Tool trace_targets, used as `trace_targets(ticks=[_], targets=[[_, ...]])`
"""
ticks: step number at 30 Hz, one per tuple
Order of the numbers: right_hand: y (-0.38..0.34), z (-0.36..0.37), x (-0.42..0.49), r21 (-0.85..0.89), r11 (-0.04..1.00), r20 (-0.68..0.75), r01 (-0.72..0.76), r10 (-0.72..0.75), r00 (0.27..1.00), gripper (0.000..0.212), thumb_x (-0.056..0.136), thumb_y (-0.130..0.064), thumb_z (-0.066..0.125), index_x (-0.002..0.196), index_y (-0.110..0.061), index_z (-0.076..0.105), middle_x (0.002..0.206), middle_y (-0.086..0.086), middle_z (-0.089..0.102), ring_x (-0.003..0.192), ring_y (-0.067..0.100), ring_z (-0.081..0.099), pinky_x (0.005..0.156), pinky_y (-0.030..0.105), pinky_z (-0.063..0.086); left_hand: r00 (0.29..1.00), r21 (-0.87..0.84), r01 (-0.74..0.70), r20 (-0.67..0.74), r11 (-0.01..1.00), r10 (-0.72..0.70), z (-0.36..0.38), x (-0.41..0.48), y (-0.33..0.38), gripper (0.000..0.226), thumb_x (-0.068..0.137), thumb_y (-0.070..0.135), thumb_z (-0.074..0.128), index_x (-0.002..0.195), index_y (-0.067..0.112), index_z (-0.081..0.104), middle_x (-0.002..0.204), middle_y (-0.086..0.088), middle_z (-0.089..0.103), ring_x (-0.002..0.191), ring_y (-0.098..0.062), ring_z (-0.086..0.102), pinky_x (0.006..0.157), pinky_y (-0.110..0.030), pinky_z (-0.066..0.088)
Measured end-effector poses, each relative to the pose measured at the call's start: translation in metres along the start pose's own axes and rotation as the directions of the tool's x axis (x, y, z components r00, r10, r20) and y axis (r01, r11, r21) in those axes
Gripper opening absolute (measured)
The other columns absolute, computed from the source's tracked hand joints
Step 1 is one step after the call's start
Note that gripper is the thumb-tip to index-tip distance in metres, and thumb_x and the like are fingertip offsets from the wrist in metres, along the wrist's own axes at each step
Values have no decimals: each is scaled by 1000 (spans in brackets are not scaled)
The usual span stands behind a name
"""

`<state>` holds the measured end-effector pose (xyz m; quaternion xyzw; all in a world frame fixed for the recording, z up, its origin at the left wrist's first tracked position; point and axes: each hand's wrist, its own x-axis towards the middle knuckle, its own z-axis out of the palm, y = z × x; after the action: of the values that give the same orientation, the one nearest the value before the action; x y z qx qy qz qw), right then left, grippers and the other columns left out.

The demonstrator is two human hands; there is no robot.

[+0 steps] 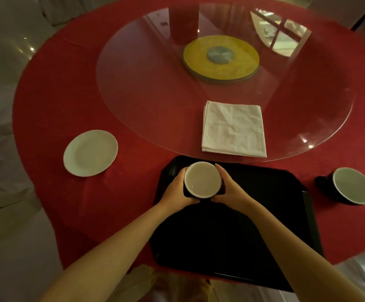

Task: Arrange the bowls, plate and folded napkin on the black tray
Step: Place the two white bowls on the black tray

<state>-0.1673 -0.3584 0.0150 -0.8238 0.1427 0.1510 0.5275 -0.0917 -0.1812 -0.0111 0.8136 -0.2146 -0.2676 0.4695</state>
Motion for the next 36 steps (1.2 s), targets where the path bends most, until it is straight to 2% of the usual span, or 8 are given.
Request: trace_targets(ticks=[4, 8, 13, 17, 21, 23, 28, 36], targets=[[-3, -3, 1, -54, 998, 54, -26, 29, 998, 109, 70, -2, 74, 146, -22, -2, 152, 5, 14, 139, 23, 18, 114, 44, 24, 998, 65, 31, 43, 997, -34, -4, 0, -1, 109, 60, 22, 86, 145, 20, 16, 146, -1, 37, 134, -19, 37, 104, -29, 33], [-10, -11, 3, -146, 989, 107, -21, 37, 994, 117, 69, -13, 79, 145, -23, -9, 154, 2, 1, 141, 21, 10, 115, 42, 19, 992, 139, 54, 109, 989, -69, -21, -2, -2, 118, 65, 30, 83, 148, 20, 0, 157, -1, 17, 143, -17, 21, 113, -33, 23], [-31, -16, 12, -172, 985, 72, 28, -16, 997, 107, 73, -24, 76, 146, -25, -3, 154, -1, 4, 140, 20, 12, 114, 44, 24, 986, 39, 52, 156, 998, -57, -53, -8, 3, 97, 73, 37, 75, 147, 23, 13, 154, 0, 26, 139, -14, 29, 111, -30, 32], [-49, -8, 25, -240, 967, -2, 85, -88, 996, 85, 81, -31, 68, 145, -23, 13, 154, 1, 14, 141, 20, 16, 114, 43, 23, 998, 75, 58, -2, 995, -58, -72, -3, 10, 59, 86, 36, 61, 138, 16, 39, 140, -5, 49, 125, -13, 48, 97, -23, 40], [-66, 4, 38, -300, 945, -140, 133, -182, 973, 63, 84, -31, 63, 138, -20, 33, 144, 7, 36, 131, 22, 34, 109, 42, 34, 989, 111, 59, -139, 992, -43, -90, -3, 17, 38, 90, 30, 56, 125, 14, 54, 118, -5, 64, 102, -10, 57, 85, -23, 43], [-74, 7, 43, -328, 932, -214, 152, -229, 950, 55, 84, -31, 62, 133, -18, 40, 135, 7, 45, 123, 23, 43, 103, 42, 40, 985, 111, 49, -171, 993, -30, -96, -3, 21, 32, 90, 26, 56, 120, 14, 58, 115, -6, 66, 98, -9, 57, 83, -22, 43], [-84, 3, 47, -362, 921, -291, 143, -257, 922, 51, 82, -29, 63, 128, -16, 45, 126, 8, 51, 111, 24, 51, 95, 42, 47, 986, 133, 2, -167, 991, 20, -107, 6, 39, 29, 89, 17, 56, 117, 10, 60, 114, -8, 67, 106, -17, 62, 91, -26, 47], [-80, -46, 29, -399, 916, -368, 37, -197, 909, 55, 83, -28, 64, 131, -15, 42, 133, 8, 49, 117, 25, 48, 95, 42, 46, 998, 371, -50, -25, 927, 63, -94, 41, 80, 30, 88, 22, 57, 116, 13, 61, 114, -7, 67, 101, -21, 61, 85, -26, 44]])
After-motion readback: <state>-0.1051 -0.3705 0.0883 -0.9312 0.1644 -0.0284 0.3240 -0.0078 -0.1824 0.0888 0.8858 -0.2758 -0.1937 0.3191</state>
